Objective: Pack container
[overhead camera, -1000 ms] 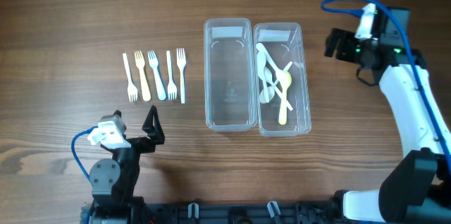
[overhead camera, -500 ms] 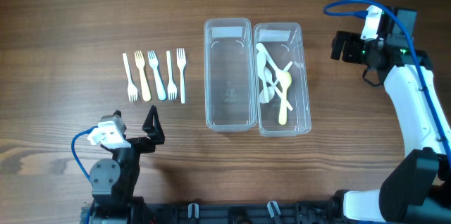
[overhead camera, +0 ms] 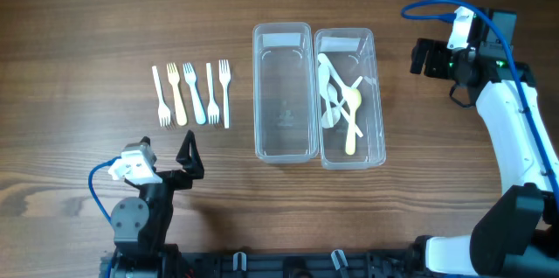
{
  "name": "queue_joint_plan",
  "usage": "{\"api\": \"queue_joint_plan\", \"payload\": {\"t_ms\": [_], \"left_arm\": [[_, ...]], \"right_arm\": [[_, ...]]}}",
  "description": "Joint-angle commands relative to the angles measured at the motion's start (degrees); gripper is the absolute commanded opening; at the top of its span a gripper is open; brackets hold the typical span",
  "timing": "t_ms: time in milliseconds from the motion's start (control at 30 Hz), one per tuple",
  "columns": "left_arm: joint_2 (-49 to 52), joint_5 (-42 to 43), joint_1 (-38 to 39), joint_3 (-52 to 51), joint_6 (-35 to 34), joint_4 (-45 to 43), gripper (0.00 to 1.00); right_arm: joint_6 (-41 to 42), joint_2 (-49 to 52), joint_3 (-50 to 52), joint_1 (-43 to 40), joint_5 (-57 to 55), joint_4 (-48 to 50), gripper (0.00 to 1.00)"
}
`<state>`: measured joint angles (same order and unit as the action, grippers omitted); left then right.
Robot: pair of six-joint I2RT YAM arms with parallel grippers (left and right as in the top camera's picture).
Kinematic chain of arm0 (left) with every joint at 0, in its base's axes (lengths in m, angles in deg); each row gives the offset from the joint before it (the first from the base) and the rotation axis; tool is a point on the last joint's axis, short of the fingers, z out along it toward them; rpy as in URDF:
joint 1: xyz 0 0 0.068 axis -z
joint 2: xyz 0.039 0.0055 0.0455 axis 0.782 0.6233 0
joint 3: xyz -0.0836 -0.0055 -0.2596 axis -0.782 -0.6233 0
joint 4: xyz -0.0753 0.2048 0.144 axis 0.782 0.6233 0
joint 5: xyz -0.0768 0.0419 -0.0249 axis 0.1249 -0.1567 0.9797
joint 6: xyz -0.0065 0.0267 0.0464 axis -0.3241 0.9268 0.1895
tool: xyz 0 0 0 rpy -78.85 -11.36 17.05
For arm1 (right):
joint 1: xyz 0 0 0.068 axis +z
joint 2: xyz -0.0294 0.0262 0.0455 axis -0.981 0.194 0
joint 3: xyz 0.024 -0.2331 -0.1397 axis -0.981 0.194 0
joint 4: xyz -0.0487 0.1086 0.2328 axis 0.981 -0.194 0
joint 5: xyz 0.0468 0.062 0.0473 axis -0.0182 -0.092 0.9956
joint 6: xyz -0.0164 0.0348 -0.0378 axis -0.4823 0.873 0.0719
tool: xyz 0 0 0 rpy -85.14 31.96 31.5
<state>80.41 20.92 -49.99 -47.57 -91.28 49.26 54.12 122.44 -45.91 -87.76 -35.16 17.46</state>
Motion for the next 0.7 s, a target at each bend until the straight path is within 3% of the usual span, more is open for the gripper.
{"api": "queue_joint_plan", "payload": {"t_ms": [0,100,267,567,667], "left_arm": [[-0.4,7.3,0.3,-0.1,-0.1,-4.5,1.0],[0.8,10.8,0.3,2.3,-0.3,-3.7,0.99],[10.5,8.3,0.3,13.7,-0.1,3.4,1.0],[54.7,4.0,0.3,52.0,-0.1,27.6,0.99],[67.8,4.9,0.3,61.6,-0.2,31.3,1.0]], "right_arm": [[-1.0,-0.8,0.7,-0.1,-1.0,0.3,1.0],[-1.0,-0.8,0.7,-0.1,-1.0,0.3,1.0],[-1.0,-0.8,0.7,-0.1,-1.0,0.3,1.0],[-1.0,-0.8,0.7,-0.1,-1.0,0.3,1.0],[-1.0,-0.8,0.7,-0.1,-1.0,0.3,1.0]]}}
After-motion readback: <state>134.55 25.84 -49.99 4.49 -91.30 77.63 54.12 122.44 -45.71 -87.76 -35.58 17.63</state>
